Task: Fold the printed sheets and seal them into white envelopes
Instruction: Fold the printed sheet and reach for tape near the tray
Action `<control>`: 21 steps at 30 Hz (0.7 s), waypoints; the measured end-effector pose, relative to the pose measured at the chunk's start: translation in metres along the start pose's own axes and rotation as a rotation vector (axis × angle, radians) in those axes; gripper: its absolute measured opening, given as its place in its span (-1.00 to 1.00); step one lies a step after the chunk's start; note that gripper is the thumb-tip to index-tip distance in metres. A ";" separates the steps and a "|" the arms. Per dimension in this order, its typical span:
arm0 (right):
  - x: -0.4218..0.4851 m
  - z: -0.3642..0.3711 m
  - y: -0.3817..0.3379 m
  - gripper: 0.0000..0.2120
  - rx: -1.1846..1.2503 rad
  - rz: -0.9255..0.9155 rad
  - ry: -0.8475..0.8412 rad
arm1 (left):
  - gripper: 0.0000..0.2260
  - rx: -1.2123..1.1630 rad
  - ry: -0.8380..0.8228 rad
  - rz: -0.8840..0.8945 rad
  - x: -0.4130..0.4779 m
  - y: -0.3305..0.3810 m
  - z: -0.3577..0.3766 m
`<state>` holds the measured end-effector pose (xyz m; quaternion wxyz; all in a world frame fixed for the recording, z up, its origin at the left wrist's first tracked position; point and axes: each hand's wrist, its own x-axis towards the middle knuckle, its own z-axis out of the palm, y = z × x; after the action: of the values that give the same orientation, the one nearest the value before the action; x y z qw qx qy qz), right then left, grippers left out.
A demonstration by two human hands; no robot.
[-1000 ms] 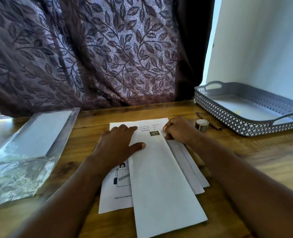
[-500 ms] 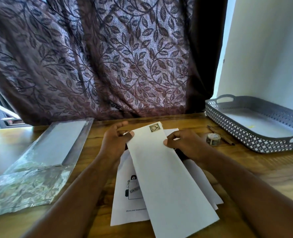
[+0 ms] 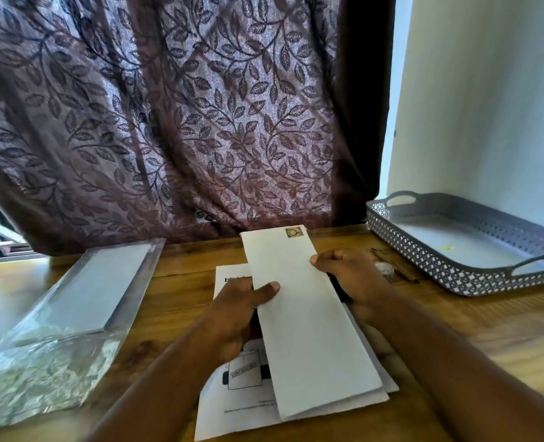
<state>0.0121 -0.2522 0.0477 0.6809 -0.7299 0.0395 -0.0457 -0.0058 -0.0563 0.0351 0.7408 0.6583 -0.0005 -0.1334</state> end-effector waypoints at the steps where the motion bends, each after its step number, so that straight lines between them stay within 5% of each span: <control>1: -0.004 -0.001 -0.002 -0.81 0.023 0.012 -0.016 | -0.82 -0.026 0.025 0.024 -0.001 0.001 0.000; 7: -0.050 -0.015 -0.002 -0.83 -0.290 0.108 -0.257 | -0.85 -0.111 0.171 0.111 -0.001 0.005 -0.007; 10: -0.064 -0.024 0.003 -0.83 -0.158 0.157 -0.263 | -0.84 -0.145 0.197 0.124 -0.001 0.006 -0.006; 21: -0.062 -0.116 -0.011 -0.78 -0.052 -0.077 0.183 | -0.74 0.009 -0.189 0.076 -0.022 0.003 0.050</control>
<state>-0.0637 -0.3589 0.0658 0.6529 -0.7412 0.0744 -0.1374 -0.0356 -0.1008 0.0483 0.7391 0.6455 -0.0958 -0.1668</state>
